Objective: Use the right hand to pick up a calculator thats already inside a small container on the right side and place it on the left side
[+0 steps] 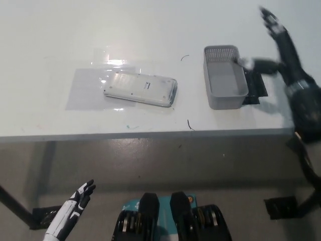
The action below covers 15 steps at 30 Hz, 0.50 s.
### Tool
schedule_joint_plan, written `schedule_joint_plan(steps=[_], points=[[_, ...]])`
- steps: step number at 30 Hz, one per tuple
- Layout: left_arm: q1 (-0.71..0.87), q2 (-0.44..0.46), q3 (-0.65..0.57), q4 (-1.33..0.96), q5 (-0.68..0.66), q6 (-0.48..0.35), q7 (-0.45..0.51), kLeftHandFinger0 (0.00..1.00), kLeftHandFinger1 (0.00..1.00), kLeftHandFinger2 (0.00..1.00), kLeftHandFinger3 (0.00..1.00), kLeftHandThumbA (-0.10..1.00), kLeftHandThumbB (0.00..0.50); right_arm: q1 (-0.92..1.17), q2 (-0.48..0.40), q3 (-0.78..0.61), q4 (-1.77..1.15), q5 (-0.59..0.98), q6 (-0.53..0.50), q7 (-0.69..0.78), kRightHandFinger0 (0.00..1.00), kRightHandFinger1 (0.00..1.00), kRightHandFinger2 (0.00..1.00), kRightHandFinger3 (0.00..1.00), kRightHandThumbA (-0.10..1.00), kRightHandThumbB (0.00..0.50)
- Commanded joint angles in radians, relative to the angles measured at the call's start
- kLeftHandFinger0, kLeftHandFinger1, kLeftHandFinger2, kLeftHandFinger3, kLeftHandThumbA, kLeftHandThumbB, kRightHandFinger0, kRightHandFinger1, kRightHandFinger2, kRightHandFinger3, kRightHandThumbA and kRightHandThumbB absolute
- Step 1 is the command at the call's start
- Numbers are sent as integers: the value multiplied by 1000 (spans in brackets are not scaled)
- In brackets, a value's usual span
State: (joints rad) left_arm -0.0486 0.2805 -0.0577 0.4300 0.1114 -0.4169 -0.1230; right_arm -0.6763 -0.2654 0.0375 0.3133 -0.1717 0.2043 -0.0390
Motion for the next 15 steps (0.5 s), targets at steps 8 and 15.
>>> schedule_joint_plan(steps=[8,15], points=[[46,5,-24,9,-5,-53,7,1000,1000,1000,1000,1000,500,651,-208,-461,-1263,625,-674,-158,1000,1000,1000,1000,889,387],[42,-10,-30,5,-1,-53,14,1000,1000,1000,1000,1000,500,868,37,-133,-1034,498,-636,13,1000,1000,1000,1000,963,320]])
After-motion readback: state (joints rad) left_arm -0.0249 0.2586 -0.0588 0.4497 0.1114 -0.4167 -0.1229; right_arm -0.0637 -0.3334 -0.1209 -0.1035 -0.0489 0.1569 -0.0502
